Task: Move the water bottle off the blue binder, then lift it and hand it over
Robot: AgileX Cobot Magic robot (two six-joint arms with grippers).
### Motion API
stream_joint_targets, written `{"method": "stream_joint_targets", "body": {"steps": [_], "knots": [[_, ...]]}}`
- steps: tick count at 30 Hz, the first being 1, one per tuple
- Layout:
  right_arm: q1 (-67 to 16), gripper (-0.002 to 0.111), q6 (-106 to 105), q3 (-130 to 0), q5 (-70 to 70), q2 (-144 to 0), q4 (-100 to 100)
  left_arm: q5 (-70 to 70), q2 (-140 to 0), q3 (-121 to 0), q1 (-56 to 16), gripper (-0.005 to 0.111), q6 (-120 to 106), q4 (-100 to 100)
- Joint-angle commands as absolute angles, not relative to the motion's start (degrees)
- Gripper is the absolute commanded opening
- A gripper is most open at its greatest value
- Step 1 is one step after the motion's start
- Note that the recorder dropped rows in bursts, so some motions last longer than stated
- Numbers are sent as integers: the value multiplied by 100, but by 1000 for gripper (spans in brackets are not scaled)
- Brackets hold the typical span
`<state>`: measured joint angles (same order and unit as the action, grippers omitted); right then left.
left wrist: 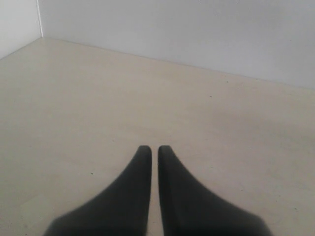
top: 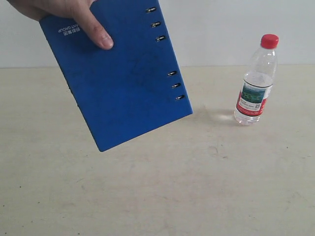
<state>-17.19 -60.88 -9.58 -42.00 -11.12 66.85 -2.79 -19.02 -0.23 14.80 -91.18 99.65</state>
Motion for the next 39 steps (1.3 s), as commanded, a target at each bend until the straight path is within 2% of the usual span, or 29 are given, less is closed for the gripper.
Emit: {"method": "stream_joint_targets", "body": {"steps": [1, 4, 6, 9, 13, 18, 24, 26, 28, 30, 34, 36, 39], "knots": [[-1716, 0, -6245, -935, -4575, -1154, 6719, -314, -1873, 0, 1478, 5, -9098, 9995], [-1716, 0, -5056, -935, -4068, -1154, 6719, -314, -1873, 0, 1478, 5, -9098, 9995], [-1716, 0, -4142, -935, -3136, -1154, 6719, -314, -1873, 0, 1478, 5, -9098, 9995], [-1716, 0, -3373, -945, -956, -1154, 6685, -299, -1873, 0, 1478, 5, -9098, 9995], [-1716, 0, -3344, -945, 2185, -1154, 6674, -299, -1873, 0, 1478, 5, -9098, 9995], [-1716, 0, -3556, -945, 5149, -1154, 6757, -299, -1873, 0, 1478, 5, -9098, 9995], [-1716, 0, -3957, -861, 6429, -1154, 6708, -299, -1873, 0, 1478, 5, -9098, 9995], [-1716, 0, -3957, -440, 6845, -1154, 6869, -279, -1873, 0, 1478, 5, -9098, 9995], [-1716, 0, -4106, 0, 6874, -1142, 7263, -279, -1873, 0, 1478, 5, -9098, 9995], [-1705, 0, -4572, 0, 6088, -1116, 7965, -266, -1873, 0, 1478, 5, -9098, 9995], [-1705, 0, -7037, 0, 4143, -1116, 9338, -266, -1873, 0, 1478, 5, -9098, 9995], [-1705, 0, -8693, 0, 2573, -1116, 9781, -266, -1873, 0, 1478, 5, -9098, 9995], [-1716, 0, -8713, -132, -150, -1116, 9995, -266, -1873, 0, 1478, 5, -9098, 9995]]}}
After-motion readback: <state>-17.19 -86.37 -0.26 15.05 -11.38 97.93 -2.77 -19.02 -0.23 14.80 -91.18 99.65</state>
